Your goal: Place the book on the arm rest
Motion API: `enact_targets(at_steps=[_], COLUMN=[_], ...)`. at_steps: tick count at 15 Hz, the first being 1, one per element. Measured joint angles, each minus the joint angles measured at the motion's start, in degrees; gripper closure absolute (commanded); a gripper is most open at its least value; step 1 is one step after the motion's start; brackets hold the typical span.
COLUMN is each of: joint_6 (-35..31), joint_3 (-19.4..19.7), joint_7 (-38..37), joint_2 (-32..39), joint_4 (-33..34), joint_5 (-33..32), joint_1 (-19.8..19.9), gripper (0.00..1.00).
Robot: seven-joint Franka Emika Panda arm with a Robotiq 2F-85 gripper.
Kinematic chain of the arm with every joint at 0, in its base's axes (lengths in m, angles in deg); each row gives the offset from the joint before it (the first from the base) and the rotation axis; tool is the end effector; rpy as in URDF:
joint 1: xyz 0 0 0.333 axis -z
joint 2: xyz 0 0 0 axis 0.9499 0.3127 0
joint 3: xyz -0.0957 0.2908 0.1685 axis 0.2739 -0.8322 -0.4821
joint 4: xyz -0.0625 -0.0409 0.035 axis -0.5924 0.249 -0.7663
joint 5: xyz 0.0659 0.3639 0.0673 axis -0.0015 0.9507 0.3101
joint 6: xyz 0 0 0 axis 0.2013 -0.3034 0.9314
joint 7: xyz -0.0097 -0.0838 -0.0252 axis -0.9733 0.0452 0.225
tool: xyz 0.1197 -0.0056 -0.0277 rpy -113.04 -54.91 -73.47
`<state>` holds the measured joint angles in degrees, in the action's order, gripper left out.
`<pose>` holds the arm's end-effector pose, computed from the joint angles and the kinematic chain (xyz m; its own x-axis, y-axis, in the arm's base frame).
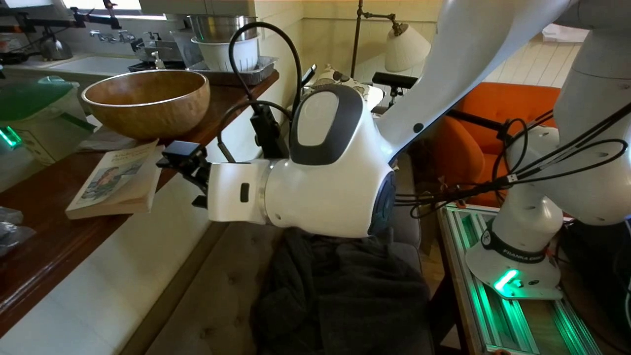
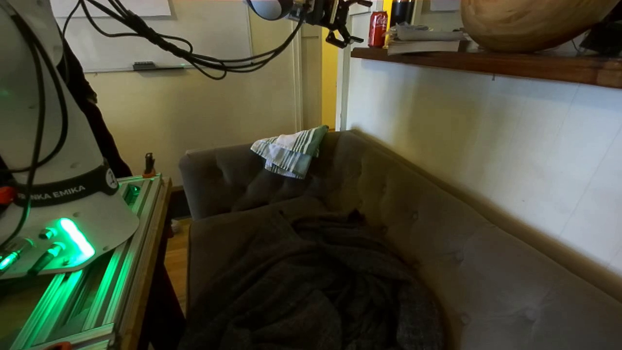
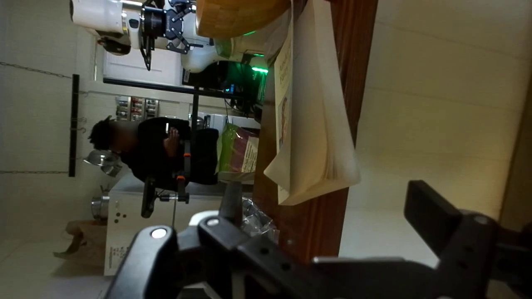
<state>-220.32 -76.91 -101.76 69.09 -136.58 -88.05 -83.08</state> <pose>0.5493 0.2552 0.4499 0.1778 0.9697 -0.1678 0.2472 0.1210 0.9614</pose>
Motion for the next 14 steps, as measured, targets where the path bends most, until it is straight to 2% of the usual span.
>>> enact_targets(at_steps=[5, 9, 14], joint_6=[1.4, 8.3, 16.2], joint_3=[-0.3, -1.4, -1.4], joint_7=[-3.5, -4.2, -3.3], joint_2=[1.4, 6.3, 13.7], joint_4=[1.1, 5.8, 12.9], joint_5=[0.4, 3.1, 3.3], joint_1=[-0.8, -3.7, -6.1], gripper=[0.00, 0.00, 0.00])
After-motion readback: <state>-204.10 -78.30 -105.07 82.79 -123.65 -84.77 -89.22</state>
